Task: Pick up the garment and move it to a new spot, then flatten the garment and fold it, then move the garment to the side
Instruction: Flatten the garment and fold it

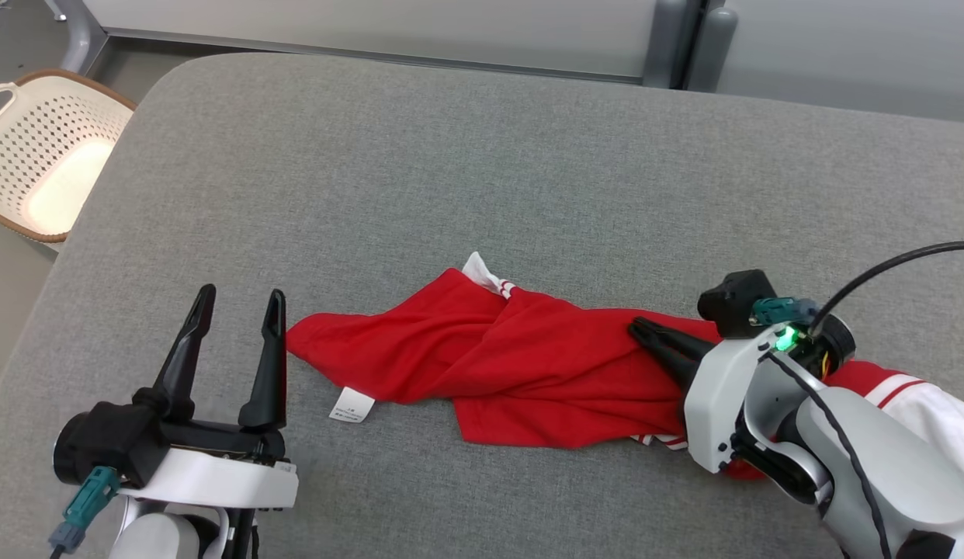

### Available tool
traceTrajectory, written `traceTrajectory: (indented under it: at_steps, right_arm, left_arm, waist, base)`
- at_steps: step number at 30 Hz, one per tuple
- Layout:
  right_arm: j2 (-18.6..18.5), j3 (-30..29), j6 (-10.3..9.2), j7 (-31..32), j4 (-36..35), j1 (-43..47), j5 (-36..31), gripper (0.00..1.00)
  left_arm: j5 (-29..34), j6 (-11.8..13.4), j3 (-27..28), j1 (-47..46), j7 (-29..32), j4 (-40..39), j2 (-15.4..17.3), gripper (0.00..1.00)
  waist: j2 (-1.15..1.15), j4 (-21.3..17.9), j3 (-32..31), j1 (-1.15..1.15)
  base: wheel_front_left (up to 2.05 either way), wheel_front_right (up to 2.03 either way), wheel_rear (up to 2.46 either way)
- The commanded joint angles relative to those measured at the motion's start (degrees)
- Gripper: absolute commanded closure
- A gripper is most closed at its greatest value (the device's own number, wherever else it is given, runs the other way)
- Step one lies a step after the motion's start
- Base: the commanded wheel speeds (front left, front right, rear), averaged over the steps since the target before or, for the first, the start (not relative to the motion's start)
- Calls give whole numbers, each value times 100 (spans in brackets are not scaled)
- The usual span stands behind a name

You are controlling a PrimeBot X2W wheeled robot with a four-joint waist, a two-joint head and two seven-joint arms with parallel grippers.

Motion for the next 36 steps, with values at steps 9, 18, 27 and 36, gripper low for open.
traceTrajectory:
  at_steps: [9, 18, 27, 36]
  right_arm:
    - [-244, 82, -2, -680, -505, -141, 136, 100]
    - [-157, -920, -2, -1514, -995, 311, -240, 100]
    - [620, -2799, -2, -2224, -1400, 1288, -1443, 0]
    - [1205, -3865, -2, -1979, -2183, 2636, -2038, 0]
  left_arm:
    - [150, -112, 276, -33, -30, -86, -97, 0]
    - [272, -175, 476, 91, -31, -57, -141, 0]
    - [319, -92, 561, 260, 4, 6, -49, 0]
    - [289, -93, 521, 473, 163, -55, 74, 0]
  waist:
    - [0, -238, -72, 0]
    - [0, -483, -259, 0]
    - [0, -760, -532, 0]
    - [0, -1075, -803, 0]
  base:
    - [0, 0, 0]
    - [0, 0, 0]
    - [0, 0, 0]
    - [0, 0, 0]
